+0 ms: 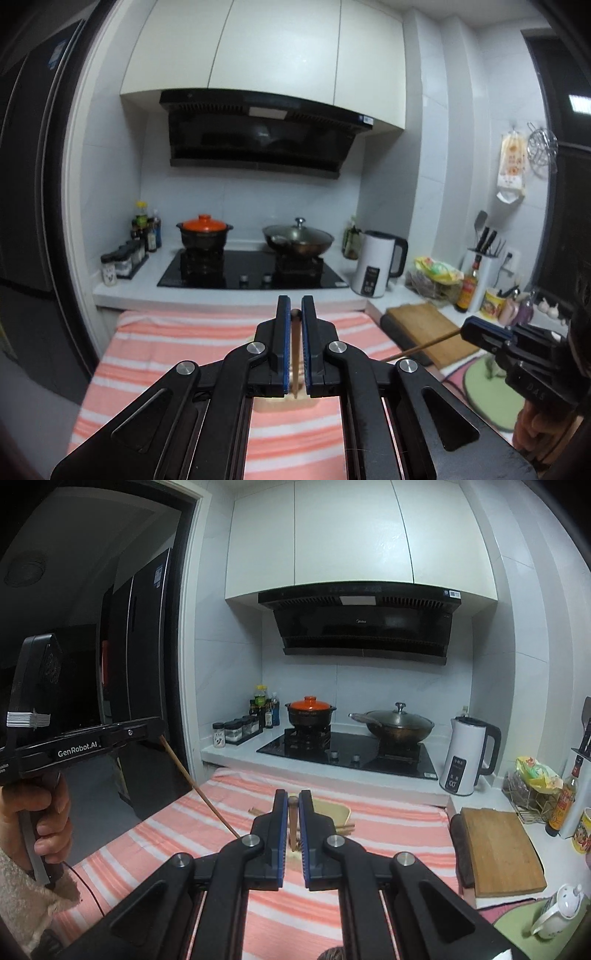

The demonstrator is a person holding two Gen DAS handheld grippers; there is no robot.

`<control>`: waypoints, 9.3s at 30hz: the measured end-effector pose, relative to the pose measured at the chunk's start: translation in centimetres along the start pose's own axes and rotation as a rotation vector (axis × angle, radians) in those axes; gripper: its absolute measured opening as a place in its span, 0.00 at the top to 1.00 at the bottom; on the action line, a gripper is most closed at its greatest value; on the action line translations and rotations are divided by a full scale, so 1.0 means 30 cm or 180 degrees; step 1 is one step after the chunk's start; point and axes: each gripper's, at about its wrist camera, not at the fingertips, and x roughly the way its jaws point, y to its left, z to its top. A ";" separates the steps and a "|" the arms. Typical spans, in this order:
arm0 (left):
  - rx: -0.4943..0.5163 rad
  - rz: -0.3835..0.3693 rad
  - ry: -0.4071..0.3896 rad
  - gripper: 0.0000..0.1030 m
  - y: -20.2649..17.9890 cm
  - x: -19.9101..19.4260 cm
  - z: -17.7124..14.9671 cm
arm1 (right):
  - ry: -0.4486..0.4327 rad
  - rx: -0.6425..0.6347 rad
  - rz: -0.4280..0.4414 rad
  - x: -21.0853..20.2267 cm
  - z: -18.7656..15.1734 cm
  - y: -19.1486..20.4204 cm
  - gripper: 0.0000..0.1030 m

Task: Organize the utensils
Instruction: 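Carry the chopstick in the right gripper over the holder box, then open the right gripper to drop the chopstick into the box, then move the open right gripper back over the spoon and fork, then close the right gripper on the metal spoon handle and lift it, then carry the spoon in the right gripper over the holder box, then open the right gripper to drop the spoon into the box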

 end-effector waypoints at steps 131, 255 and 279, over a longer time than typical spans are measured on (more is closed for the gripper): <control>-0.0016 0.0804 0.2220 0.00 0.130 0.109 -1.118 | 0.2010 0.0181 -0.0303 0.137 -0.994 -0.178 0.31; -0.0187 -0.0233 0.0734 0.60 0.029 0.305 -0.042 | 0.0672 0.0469 0.0230 0.400 0.014 -0.149 0.65; -0.0397 0.0059 0.1364 0.60 0.158 0.866 -0.319 | 0.1325 0.0966 0.0244 0.993 -0.220 -0.325 0.65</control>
